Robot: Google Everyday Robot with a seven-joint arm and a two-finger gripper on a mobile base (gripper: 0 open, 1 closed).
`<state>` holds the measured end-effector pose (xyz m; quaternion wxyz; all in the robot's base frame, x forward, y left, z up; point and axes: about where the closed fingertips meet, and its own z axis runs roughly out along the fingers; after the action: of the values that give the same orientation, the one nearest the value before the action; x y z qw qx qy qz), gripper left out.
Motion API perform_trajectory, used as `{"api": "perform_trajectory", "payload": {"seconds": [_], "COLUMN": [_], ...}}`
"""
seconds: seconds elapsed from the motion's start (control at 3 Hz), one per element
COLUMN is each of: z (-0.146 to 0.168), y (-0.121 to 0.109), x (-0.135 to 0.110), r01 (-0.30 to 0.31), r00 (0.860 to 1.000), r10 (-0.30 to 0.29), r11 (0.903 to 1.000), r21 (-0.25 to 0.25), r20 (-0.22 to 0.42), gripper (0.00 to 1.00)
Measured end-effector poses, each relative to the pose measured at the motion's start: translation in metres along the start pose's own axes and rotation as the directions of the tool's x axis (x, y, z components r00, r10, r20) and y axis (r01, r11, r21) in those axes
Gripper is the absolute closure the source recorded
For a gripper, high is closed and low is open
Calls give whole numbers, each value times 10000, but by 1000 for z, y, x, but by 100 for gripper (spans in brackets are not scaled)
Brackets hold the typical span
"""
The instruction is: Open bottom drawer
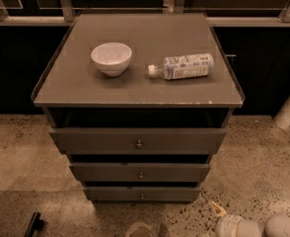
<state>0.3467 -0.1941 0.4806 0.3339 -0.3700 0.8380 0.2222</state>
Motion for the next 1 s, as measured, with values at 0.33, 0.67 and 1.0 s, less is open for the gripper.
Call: {"api": "perform_trajectory", "payload": {"seconds": [0.33, 0.67, 1.0], "z": [10, 10, 10], "y": [3, 3, 3], "x": [4, 4, 4], "r01": [-115, -115, -115], "r00": [9999, 9999, 9999], "r10": [116, 116, 116], "r11": [9997, 9997, 9997], "r21": [-202, -203, -202], "r20": [29, 29, 28], "gripper": [18, 42, 65]}}
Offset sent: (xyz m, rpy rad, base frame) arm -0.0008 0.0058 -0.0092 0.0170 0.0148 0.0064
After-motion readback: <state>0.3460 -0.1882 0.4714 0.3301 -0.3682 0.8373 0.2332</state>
